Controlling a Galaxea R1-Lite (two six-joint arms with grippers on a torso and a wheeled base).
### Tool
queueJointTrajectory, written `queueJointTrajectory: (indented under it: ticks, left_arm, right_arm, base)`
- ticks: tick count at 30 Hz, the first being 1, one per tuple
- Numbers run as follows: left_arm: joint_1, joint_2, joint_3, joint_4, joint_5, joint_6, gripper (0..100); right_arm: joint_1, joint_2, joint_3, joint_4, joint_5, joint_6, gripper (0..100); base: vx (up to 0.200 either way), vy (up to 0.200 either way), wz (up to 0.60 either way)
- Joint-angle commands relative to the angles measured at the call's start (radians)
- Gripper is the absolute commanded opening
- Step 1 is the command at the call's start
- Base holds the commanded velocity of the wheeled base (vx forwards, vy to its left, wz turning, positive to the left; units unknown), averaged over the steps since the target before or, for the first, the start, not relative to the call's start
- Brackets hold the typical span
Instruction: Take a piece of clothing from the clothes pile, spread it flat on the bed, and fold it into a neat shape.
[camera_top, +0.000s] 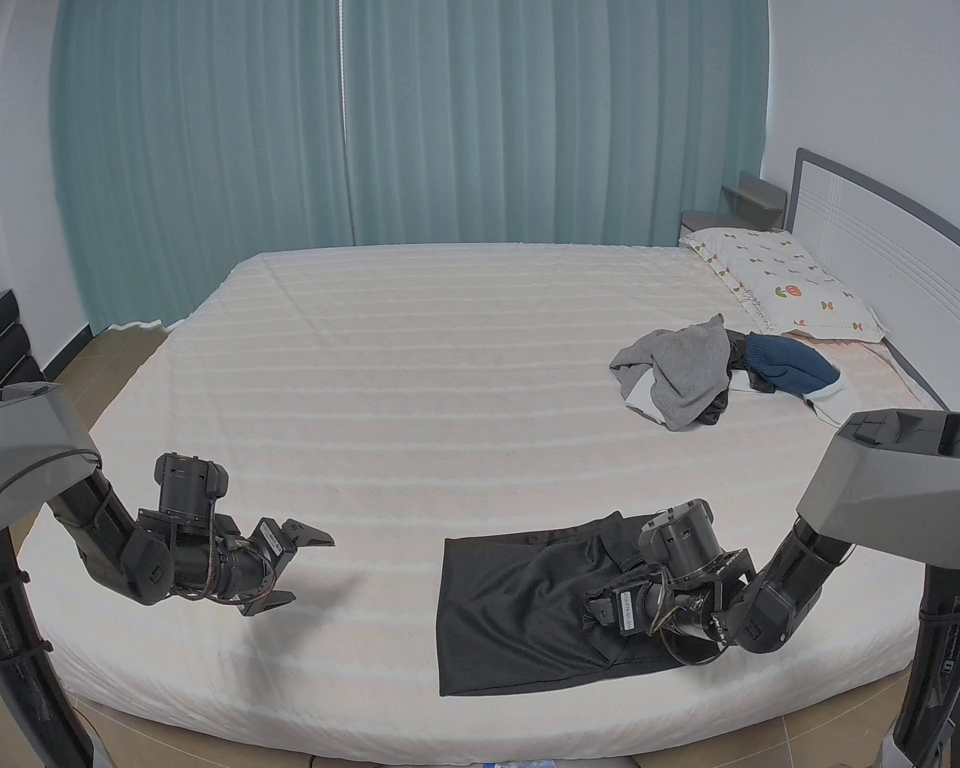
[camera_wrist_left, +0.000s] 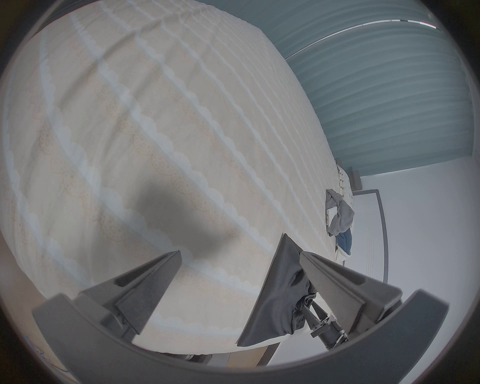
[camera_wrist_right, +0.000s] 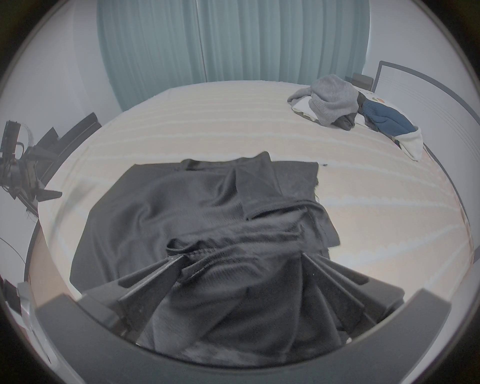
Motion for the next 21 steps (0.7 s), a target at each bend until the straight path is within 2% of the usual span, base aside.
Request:
queueJointTrajectory:
  ticks: [1,11,15,16,21]
  left_arm:
    - [0.0,0.003,0.0,-0.001,0.0,-0.001,100]
    - [0.0,0.006,-0.002,-0.001,0.0,-0.001,100]
    - [0.0,0.006,-0.002,-0.001,0.0,-0.001,100]
    - [0.0,0.006,-0.002,-0.002,0.0,-0.001,100]
    - [0.0,0.006,-0.002,-0.001,0.0,-0.001,100]
  right_arm:
    - [-0.056,-0.071,0.094,-0.002,0.0,-0.014,100]
    - [-0.19,-0.228,0.305,-0.018,0.045,-0.014,100]
    - [-0.234,-0.284,0.332,-0.04,0.091,-0.01,100]
    - [-0.245,-0.312,0.334,-0.043,0.124,-0.001,100]
    - [-0.239,-0.366,0.317,-0.043,0.224,0.056,100]
  base:
    - [0.0,0.0,0.0]
    - [0.0,0.0,0.0]
    - [0.0,0.0,0.0]
    - [0.0,0.0,0.0]
    - [0.0,0.0,0.0]
